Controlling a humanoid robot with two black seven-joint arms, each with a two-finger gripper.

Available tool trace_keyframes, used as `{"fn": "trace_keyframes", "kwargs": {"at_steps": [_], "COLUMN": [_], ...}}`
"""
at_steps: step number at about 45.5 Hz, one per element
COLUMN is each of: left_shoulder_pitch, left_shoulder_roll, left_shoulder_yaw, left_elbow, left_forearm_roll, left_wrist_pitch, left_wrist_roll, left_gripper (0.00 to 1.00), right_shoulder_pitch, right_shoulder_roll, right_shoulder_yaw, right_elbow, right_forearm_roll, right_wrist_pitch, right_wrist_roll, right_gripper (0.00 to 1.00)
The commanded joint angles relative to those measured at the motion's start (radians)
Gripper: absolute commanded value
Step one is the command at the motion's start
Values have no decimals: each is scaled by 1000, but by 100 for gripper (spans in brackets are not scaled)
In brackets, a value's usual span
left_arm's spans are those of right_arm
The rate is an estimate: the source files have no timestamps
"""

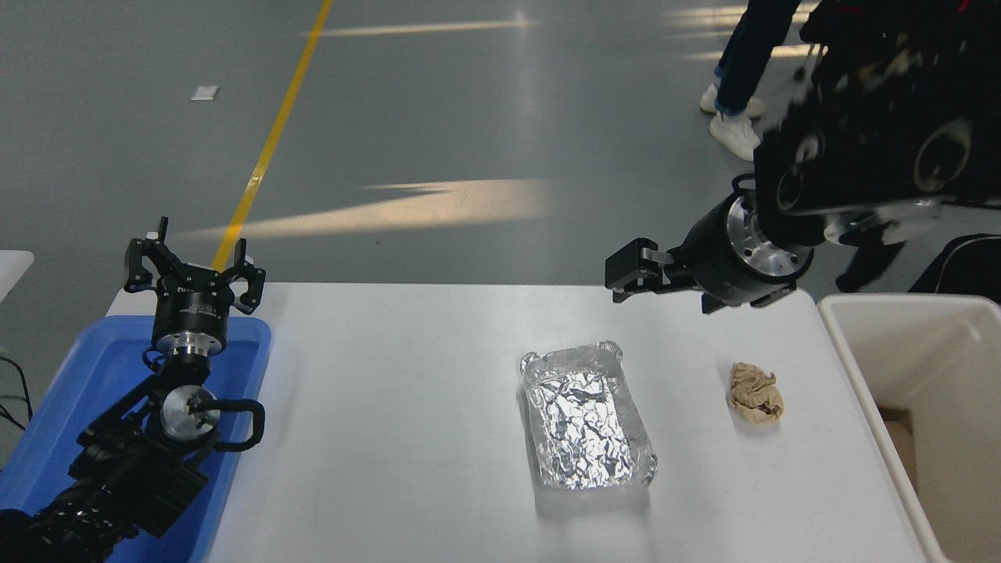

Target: Pick up foil plate and place in dustbin

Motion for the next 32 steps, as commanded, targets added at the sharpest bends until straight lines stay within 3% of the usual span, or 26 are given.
{"fn": "trace_keyframes", "kwargs": {"at_steps": [1, 9, 32], "left_shoulder_pitch": [0, 0, 0], "left_shoulder_roll": [0, 0, 0], "left_shoulder_yaw": [0, 0, 0], "left_elbow": [0, 0, 0], "left_forearm_roll": [0, 0, 0], "left_wrist_pitch": [0, 0, 0], "left_wrist_roll": [0, 0, 0], "left_gripper": [99, 99, 99], "right_shoulder_pitch": [-310, -463, -756], "right_shoulder_roll": [52, 52, 52], "right_shoulder_yaw": [93, 104, 132], "right_elbow": [-92, -214, -475], "right_forearm_roll": [-20, -121, -263], "right_wrist_pitch": [-224, -278, -327], "right_wrist_roll": [1, 1, 4], "right_gripper": [100, 100, 100]}}
